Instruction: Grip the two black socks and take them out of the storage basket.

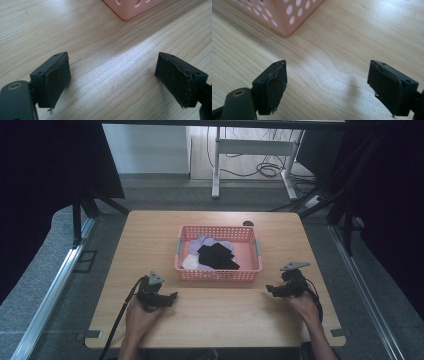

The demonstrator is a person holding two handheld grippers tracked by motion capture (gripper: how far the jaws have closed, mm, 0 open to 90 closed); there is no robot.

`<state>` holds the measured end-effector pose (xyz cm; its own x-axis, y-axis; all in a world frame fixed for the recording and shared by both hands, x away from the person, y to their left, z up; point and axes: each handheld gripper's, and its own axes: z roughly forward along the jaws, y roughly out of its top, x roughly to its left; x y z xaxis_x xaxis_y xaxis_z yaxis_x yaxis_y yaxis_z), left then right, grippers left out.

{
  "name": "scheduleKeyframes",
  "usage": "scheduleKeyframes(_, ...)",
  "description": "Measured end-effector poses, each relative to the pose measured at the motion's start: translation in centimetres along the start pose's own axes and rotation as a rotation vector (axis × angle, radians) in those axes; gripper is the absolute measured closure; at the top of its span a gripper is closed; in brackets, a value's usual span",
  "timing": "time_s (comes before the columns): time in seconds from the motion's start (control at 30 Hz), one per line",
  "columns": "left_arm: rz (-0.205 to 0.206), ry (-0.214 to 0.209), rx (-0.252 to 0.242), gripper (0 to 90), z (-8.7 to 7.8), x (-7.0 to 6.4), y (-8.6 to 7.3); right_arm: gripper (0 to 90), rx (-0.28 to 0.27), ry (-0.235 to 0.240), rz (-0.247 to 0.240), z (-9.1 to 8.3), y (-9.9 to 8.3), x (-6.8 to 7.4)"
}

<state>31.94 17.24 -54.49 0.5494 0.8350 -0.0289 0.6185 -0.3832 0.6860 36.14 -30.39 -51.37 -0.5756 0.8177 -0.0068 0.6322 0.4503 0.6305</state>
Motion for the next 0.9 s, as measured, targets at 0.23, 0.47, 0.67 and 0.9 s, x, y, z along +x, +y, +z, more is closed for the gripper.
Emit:
scheduleKeyframes(0.23, 0.000, 0.000, 0.000, 12.7, 0.0, 0.0, 0.0, 17.8, 0.004, 0.009, -0.004, 0.1, -0.2, 0.1)
scheduleKeyframes(0.47, 0.000, 0.000, 0.000, 12.7, 0.0, 0.0, 0.0, 18.0, 0.003, 0.021, -0.011, 0.1, -0.1, 0.2)
scheduleKeyframes(0.67, 0.000, 0.000, 0.000, 12.6, 0.0, 0.0, 0.0, 17.7, -0.003, 0.026, -0.025, -0.2, 0.3, 0.6)
scheduleKeyframes(0.9, -0.001, 0.000, -0.001, 12.7, 0.0, 0.0, 0.0, 17.8, -0.014, 0.051, -0.029, -0.9, 1.0, 1.0)
